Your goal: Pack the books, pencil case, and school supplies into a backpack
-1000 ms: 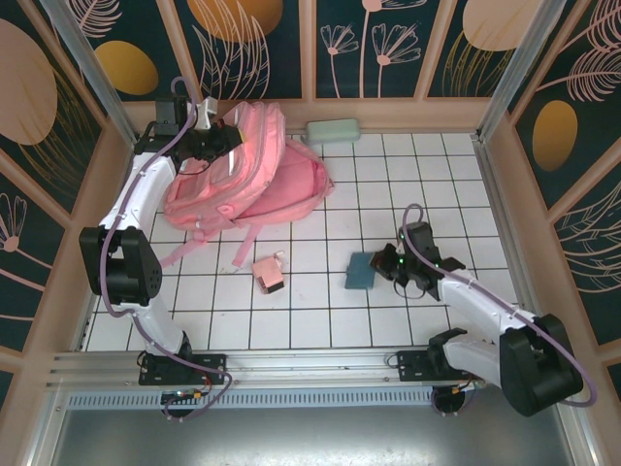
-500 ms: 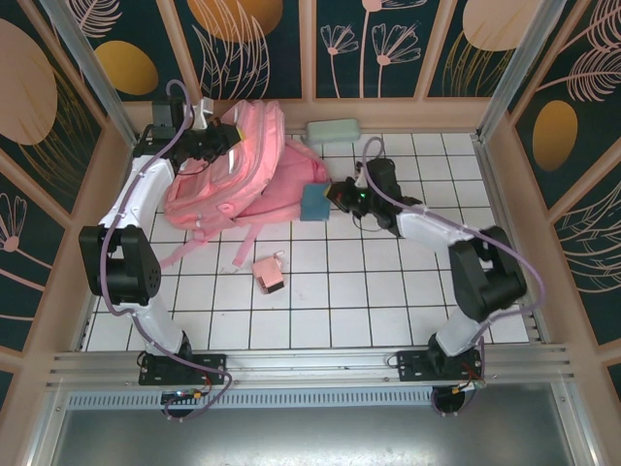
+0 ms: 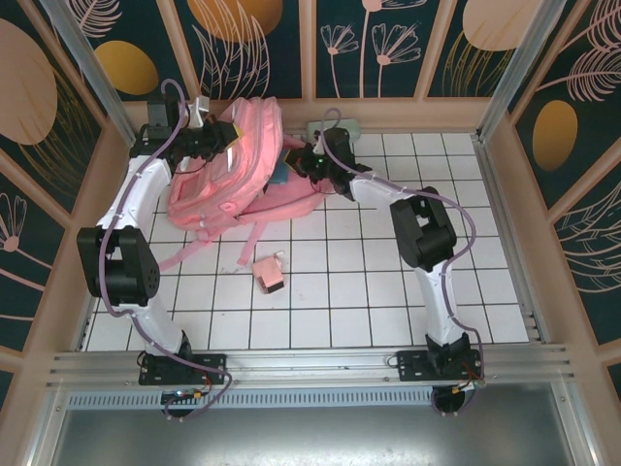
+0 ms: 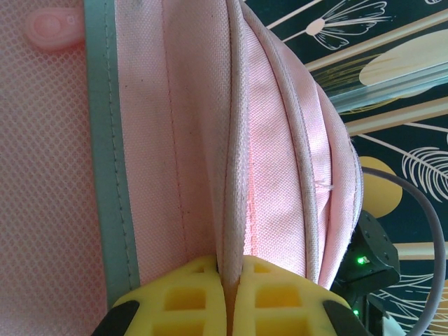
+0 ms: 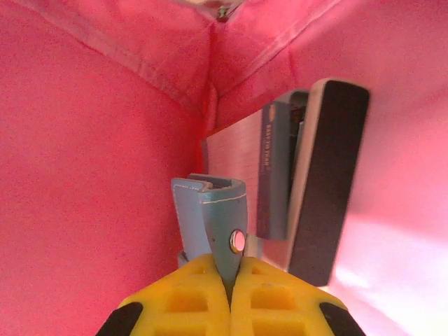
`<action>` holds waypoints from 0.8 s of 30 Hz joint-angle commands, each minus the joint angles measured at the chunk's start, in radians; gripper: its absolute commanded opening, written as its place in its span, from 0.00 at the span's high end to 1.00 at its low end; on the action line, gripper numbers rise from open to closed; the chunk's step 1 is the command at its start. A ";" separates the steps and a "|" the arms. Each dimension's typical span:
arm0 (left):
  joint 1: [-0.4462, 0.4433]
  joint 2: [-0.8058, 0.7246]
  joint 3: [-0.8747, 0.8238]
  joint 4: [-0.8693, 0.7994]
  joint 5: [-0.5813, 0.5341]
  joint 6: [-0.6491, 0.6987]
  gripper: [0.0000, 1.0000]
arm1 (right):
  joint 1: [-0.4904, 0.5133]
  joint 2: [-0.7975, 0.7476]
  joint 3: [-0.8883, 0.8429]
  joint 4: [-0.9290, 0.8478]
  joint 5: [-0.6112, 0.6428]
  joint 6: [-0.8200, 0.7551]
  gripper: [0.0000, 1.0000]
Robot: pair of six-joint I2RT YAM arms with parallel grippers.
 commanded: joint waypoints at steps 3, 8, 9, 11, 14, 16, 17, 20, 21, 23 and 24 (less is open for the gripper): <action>-0.002 -0.081 0.035 0.162 0.102 -0.007 1.00 | 0.070 0.087 0.099 0.026 -0.025 -0.082 1.00; -0.002 -0.085 0.024 0.164 0.103 -0.008 1.00 | 0.132 0.137 0.161 0.029 0.014 -0.188 1.00; -0.002 -0.085 0.023 0.162 0.103 -0.008 1.00 | 0.142 0.145 0.180 0.008 0.025 -0.212 1.00; -0.002 -0.088 0.023 0.163 0.102 -0.006 1.00 | 0.160 0.162 0.213 -0.045 0.057 -0.265 1.00; -0.002 -0.091 0.024 0.161 0.103 -0.005 1.00 | 0.168 0.170 0.213 -0.099 0.092 -0.292 1.00; -0.002 -0.092 0.020 0.160 0.104 -0.003 1.00 | 0.165 0.161 0.192 -0.105 0.101 -0.303 0.94; -0.002 -0.092 0.018 0.160 0.104 -0.002 1.00 | 0.163 0.160 0.195 -0.124 0.102 -0.309 0.78; -0.002 -0.093 0.013 0.160 0.102 0.001 1.00 | 0.154 0.148 0.212 -0.190 0.097 -0.328 0.61; -0.002 -0.093 0.013 0.160 0.102 0.003 1.00 | 0.153 0.137 0.206 -0.199 0.102 -0.333 0.58; -0.002 -0.093 0.013 0.157 0.102 0.007 1.00 | 0.147 0.101 0.178 -0.208 0.122 -0.342 0.50; -0.002 -0.094 0.014 0.156 0.102 0.007 1.00 | 0.145 0.084 0.163 -0.208 0.131 -0.345 0.49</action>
